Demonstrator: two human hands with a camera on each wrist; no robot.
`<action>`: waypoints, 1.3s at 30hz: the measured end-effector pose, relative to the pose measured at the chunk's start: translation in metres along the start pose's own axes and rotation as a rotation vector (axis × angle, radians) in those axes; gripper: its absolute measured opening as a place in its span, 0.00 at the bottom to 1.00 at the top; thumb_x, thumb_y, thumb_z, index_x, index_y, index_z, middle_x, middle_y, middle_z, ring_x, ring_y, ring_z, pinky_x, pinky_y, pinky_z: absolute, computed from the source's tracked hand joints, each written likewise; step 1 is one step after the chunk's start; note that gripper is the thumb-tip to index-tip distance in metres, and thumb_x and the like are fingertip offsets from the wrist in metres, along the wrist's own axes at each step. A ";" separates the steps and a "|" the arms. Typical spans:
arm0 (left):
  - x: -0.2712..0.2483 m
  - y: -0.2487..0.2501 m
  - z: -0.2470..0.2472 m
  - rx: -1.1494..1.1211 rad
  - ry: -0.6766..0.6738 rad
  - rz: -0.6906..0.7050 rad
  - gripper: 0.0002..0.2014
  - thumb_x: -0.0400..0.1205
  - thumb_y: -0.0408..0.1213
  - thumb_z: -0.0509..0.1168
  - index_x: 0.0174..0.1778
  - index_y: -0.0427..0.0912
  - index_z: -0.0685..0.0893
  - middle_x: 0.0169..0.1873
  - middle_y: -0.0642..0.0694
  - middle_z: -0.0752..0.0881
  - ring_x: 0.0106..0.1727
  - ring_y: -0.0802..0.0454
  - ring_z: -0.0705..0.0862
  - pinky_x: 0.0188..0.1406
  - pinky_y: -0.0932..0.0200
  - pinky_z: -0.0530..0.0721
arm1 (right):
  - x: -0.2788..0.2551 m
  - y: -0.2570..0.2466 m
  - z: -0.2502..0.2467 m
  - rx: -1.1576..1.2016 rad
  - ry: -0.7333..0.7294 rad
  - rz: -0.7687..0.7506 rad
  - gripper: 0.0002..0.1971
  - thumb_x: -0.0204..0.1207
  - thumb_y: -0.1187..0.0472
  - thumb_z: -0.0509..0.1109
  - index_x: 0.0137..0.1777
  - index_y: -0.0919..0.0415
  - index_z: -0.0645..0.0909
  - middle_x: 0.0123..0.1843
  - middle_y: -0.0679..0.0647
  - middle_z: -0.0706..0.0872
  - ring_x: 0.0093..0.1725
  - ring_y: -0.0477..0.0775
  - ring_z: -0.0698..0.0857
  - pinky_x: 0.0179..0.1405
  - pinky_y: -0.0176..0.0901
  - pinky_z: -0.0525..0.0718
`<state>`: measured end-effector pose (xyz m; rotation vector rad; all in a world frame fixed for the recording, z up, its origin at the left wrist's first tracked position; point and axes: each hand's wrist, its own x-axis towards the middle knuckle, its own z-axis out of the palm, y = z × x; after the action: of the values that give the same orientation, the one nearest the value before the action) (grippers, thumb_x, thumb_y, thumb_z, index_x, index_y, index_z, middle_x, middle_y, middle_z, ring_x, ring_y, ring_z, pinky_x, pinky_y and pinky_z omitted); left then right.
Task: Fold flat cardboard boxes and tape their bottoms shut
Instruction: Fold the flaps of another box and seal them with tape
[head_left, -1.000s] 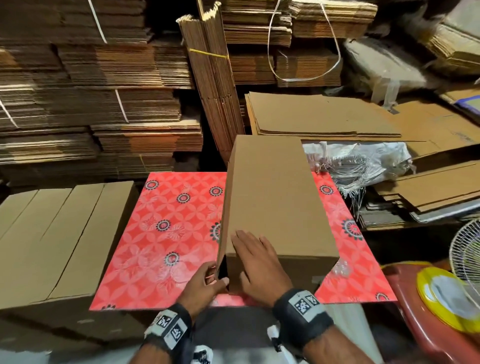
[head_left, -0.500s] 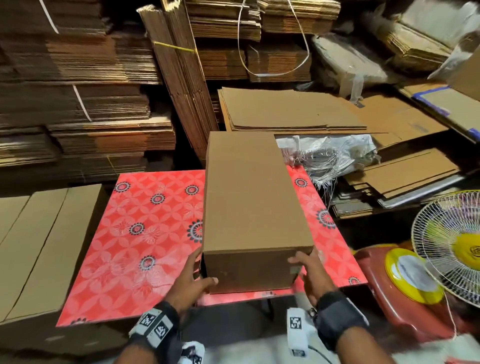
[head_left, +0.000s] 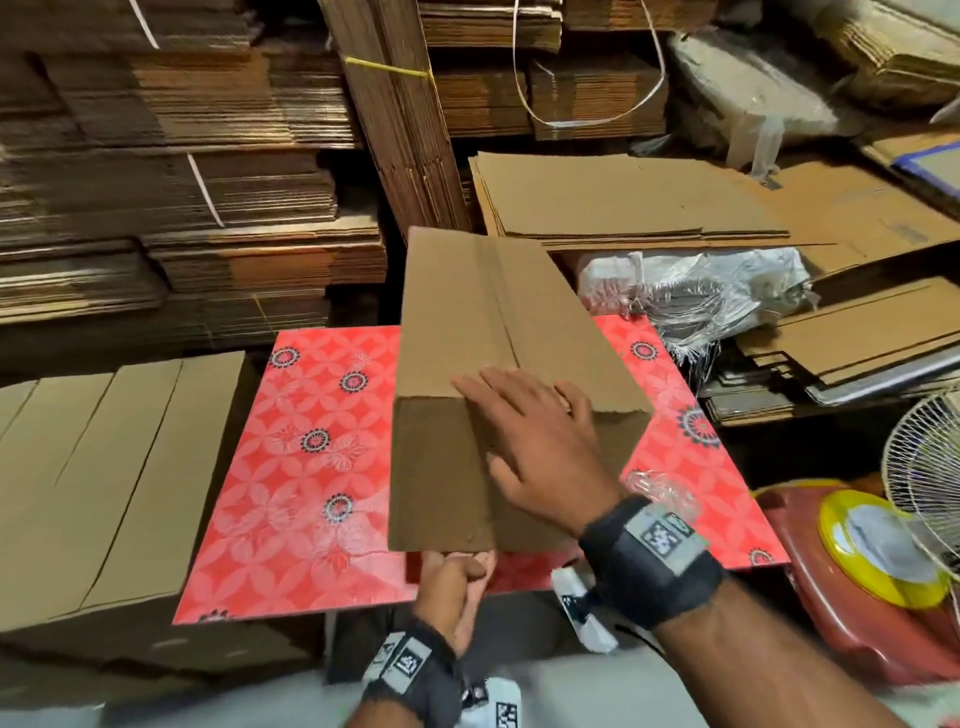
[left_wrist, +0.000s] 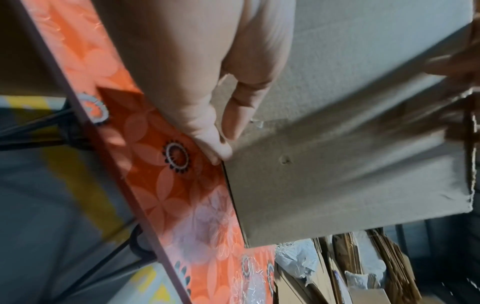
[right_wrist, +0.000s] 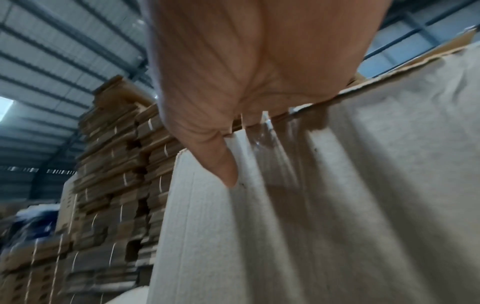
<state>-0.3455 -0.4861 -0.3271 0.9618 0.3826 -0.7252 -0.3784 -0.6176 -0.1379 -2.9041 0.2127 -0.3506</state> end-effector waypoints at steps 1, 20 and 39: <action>0.000 -0.005 0.000 -0.029 0.012 -0.003 0.33 0.69 0.05 0.43 0.65 0.27 0.76 0.59 0.26 0.87 0.60 0.37 0.89 0.71 0.40 0.81 | 0.001 -0.004 0.007 -0.031 -0.007 -0.020 0.46 0.72 0.54 0.72 0.88 0.35 0.54 0.89 0.45 0.63 0.87 0.54 0.63 0.81 0.68 0.59; -0.053 0.121 0.015 1.096 0.178 1.184 0.05 0.77 0.33 0.67 0.45 0.47 0.85 0.43 0.55 0.85 0.45 0.54 0.83 0.45 0.61 0.81 | 0.004 0.027 0.052 0.124 -0.241 0.024 0.42 0.65 0.50 0.62 0.85 0.39 0.65 0.90 0.47 0.58 0.87 0.54 0.57 0.73 0.63 0.62; 0.030 0.144 0.014 1.892 -0.245 1.116 0.47 0.72 0.76 0.60 0.74 0.40 0.80 0.73 0.42 0.79 0.75 0.40 0.75 0.79 0.30 0.69 | 0.043 0.046 0.055 0.096 -0.350 -0.136 0.28 0.72 0.39 0.50 0.67 0.30 0.83 0.87 0.41 0.63 0.80 0.51 0.63 0.65 0.60 0.69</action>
<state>-0.2226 -0.4567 -0.2501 2.4353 -1.2985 0.0859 -0.3285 -0.6589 -0.1906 -2.8294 -0.0559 0.1270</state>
